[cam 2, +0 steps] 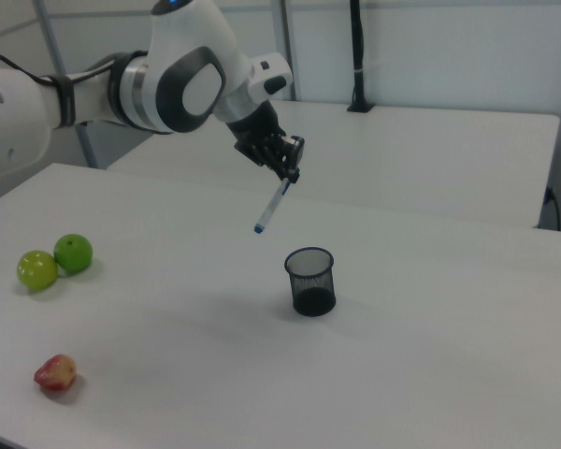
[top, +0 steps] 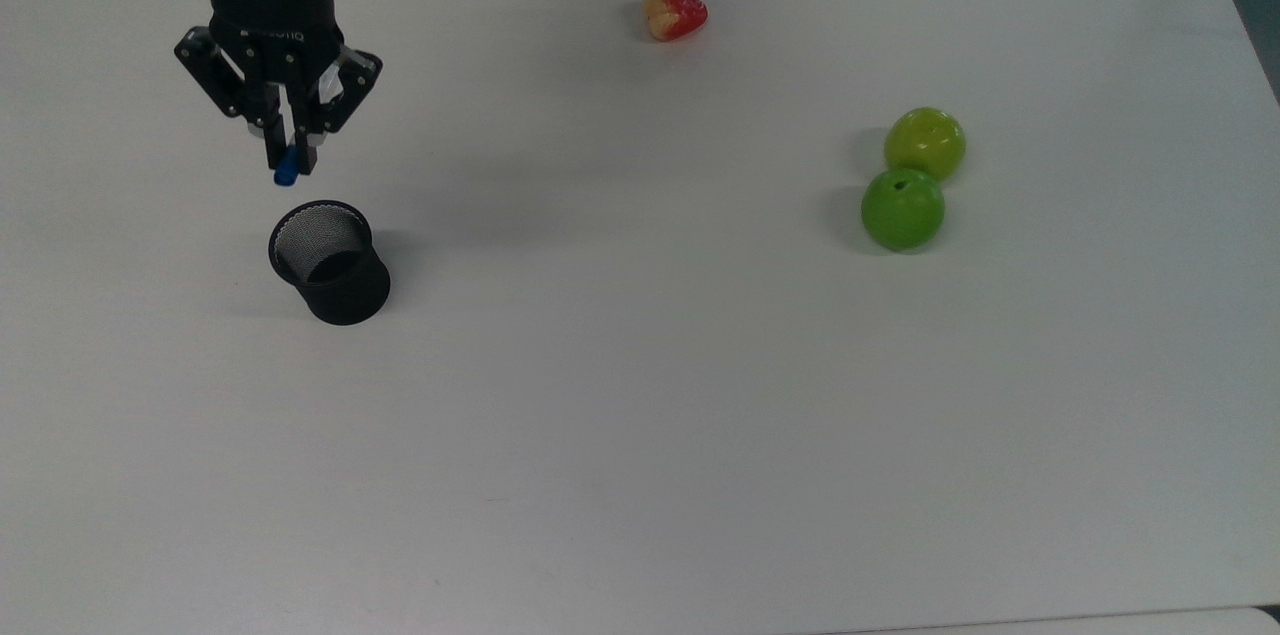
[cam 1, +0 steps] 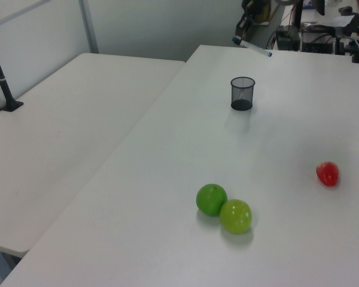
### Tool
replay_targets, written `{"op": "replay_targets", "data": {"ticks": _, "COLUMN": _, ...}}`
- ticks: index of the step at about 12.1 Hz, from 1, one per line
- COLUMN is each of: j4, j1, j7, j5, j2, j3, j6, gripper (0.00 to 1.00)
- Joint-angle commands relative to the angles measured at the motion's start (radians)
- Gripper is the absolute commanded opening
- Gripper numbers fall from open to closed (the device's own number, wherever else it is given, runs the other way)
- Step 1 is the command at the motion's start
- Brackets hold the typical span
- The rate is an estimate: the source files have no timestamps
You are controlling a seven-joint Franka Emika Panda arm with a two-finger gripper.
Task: Place marker
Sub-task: 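Lower the marker upright into the mesh pen cup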
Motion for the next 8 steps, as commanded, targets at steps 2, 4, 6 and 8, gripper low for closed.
{"op": "replay_targets", "data": {"ticks": 2, "j4": -0.061, "j1": -0.013, "j7": -0.007, "j5": -0.009, "j2": 0.017, "j3": -0.004, "j6": 0.164, "gripper": 0.1}}
{"op": "replay_targets", "data": {"ticks": 4, "j4": -0.088, "j1": -0.02, "j7": -0.009, "j5": -0.012, "j2": 0.033, "j3": -0.006, "j6": 0.258, "gripper": 0.1}}
{"op": "replay_targets", "data": {"ticks": 6, "j4": -0.108, "j1": -0.026, "j7": -0.009, "j5": -0.012, "j2": 0.043, "j3": -0.006, "j6": 0.342, "gripper": 0.1}}
{"op": "replay_targets", "data": {"ticks": 8, "j4": -0.162, "j1": -0.034, "j7": -0.007, "j5": -0.01, "j2": 0.046, "j3": -0.006, "j6": 0.468, "gripper": 0.1}}
